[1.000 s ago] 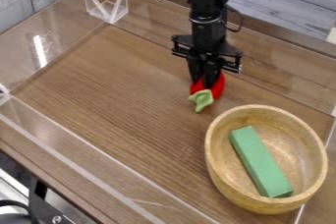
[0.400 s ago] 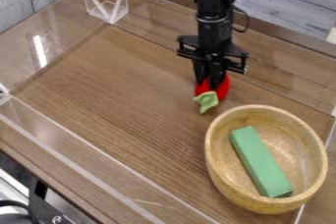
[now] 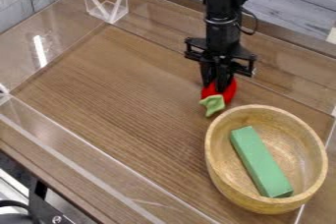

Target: Move the red object to the right side of the table

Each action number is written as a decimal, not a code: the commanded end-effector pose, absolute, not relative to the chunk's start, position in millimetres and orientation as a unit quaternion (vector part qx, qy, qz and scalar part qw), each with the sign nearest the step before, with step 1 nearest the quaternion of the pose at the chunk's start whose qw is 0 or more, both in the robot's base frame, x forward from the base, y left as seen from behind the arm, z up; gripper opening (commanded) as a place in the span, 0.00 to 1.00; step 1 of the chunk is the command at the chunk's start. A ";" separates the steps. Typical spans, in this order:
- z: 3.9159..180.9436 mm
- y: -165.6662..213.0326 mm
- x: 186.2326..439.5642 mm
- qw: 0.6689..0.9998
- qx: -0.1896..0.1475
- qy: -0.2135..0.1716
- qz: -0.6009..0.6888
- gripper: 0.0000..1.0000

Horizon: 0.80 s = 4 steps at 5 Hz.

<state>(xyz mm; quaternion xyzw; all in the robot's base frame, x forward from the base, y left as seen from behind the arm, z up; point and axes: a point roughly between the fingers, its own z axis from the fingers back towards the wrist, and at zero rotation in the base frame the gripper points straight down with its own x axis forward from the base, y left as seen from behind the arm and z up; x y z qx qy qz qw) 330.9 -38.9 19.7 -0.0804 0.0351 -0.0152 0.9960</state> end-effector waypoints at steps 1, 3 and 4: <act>1.3 -62.8 315.3 0.992 -0.085 0.081 -0.039 1.00; 3.8 -64.9 312.3 0.991 -0.090 0.093 -0.041 1.00; 4.9 -66.8 310.6 0.990 -0.094 0.096 -0.041 1.00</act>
